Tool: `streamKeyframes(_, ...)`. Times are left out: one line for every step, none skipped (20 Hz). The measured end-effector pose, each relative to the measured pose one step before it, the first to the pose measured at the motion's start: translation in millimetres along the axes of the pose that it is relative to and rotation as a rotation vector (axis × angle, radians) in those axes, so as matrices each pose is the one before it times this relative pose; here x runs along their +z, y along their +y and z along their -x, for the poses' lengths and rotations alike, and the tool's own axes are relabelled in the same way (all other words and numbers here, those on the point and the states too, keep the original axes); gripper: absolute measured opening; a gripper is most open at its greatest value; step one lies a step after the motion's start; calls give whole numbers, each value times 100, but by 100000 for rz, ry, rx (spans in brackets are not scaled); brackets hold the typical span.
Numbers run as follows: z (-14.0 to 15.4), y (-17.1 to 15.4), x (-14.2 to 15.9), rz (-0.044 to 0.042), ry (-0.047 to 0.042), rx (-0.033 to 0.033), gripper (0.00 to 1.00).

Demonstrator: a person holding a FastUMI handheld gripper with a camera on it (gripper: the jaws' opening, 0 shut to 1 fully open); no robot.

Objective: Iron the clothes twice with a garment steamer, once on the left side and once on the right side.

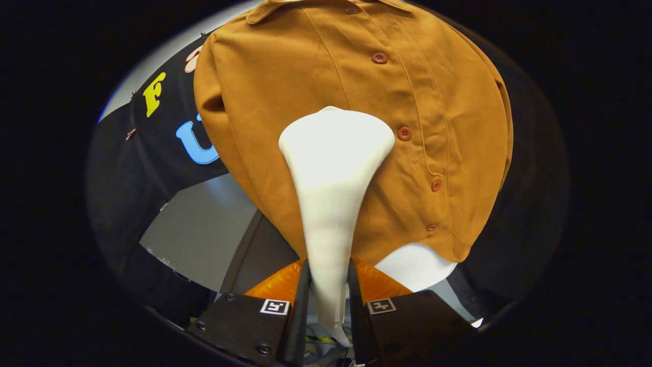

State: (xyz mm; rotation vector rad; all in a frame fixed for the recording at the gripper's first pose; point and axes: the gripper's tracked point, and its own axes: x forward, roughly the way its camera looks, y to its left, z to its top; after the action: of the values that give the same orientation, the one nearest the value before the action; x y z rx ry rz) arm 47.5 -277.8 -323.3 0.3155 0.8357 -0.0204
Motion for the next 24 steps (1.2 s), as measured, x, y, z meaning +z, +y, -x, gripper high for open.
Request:
streamKeyframes(-40,-132,-572,-387,1432,-235,40)
streamKeyframes(-147,-180,-405,-442,998,-209,40)
streamKeyframes(-163,-103,-485,-362,912,-7,40)
streamKeyframes(-124,-94,-469,-380,1064,-28,40)
streamKeyframes(-87,-119,-479,-275,1056,-140,40)
streamKeyframes(-114,-78,-447,-348,1048,-296,41)
streamKeyframes(-110,-91,-594,-89,966,-420,40)
streamKeyframes(9,-103,-352,49,848,-424,41)
streamKeyframes(63,-147,-343,-260,568,-402,41)
streamKeyframes(160,-40,-224,-530,284,-422,41)
streamKeyframes(272,-62,-108,-832,-346,-388,40)
streamKeyframes(477,279,167,-950,-1340,953,40)
streamKeyframes(597,480,353,-327,-1781,1680,40)
streamKeyframes(667,442,598,848,-2236,1162,40)
streamKeyframes(788,307,804,1657,-3056,370,41)
streamKeyframes(926,199,1046,1567,-3439,-140,41)
streamKeyframes(1213,221,1088,1352,-3745,-395,41)
streamKeyframes(1097,0,1216,1086,-3809,-689,41)
streamKeyframes(972,-197,1319,1374,-3644,-1132,40)
streamKeyframes(798,-302,1528,1484,-3415,-1461,40)
streamKeyframes(627,-565,1496,1124,-3228,-1458,40)
streamKeyframes(641,-594,1316,823,-3053,-1375,40)
streamKeyframes(556,-572,1268,214,-2757,-1258,40)
streamKeyframes(549,-791,1282,433,-2329,-1722,40)
